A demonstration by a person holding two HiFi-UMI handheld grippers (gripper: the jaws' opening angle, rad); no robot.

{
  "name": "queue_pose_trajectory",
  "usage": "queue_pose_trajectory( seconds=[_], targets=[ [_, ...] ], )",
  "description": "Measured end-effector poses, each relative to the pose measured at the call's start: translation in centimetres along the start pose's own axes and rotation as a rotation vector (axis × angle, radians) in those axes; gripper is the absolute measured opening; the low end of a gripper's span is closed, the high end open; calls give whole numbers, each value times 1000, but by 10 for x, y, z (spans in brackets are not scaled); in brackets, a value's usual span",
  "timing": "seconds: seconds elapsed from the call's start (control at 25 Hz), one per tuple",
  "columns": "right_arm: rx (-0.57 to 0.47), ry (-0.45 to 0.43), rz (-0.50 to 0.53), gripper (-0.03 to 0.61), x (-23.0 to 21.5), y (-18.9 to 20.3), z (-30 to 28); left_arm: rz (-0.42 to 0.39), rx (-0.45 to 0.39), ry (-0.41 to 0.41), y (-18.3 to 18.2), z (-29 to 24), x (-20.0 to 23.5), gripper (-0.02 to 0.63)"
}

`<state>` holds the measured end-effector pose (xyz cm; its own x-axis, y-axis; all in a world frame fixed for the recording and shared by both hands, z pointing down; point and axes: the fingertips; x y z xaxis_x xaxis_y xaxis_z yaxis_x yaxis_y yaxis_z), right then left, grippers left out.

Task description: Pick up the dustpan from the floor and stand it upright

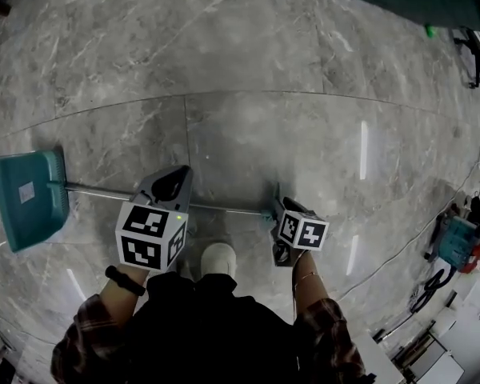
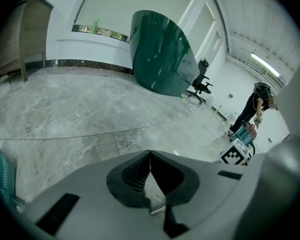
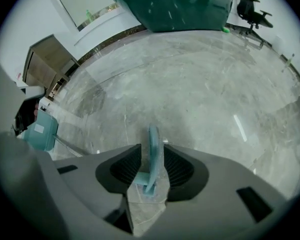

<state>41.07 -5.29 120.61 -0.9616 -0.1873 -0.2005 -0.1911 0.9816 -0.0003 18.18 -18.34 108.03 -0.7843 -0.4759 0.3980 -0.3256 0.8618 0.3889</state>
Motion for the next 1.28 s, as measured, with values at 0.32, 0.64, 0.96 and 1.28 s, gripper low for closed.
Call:
queue_pose_trajectory(
  seconds=[0.32, 0.64, 0.96, 1.28],
  targets=[
    [-19, 21, -94, 116, -12, 6, -29, -17, 31, 19, 12, -16, 8, 12],
    [-45, 31, -60, 77, 4, -12, 10, 36, 17, 15, -3, 11, 13, 12],
    [-126, 30, -107, 78, 33, -32, 136, 30, 36, 42, -33, 94, -35, 12],
    [-194, 83, -95, 89, 55, -50, 293, 25, -33, 62, -108, 220, -97, 12]
  ],
)
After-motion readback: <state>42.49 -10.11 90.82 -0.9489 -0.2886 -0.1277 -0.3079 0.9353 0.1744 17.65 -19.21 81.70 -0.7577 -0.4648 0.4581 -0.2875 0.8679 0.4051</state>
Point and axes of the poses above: the fingertips, and each gripper's own axes: z backward along the fingers, x to its left, y out of its underside, and after that the axes turned 14 degrees about x, right-handed
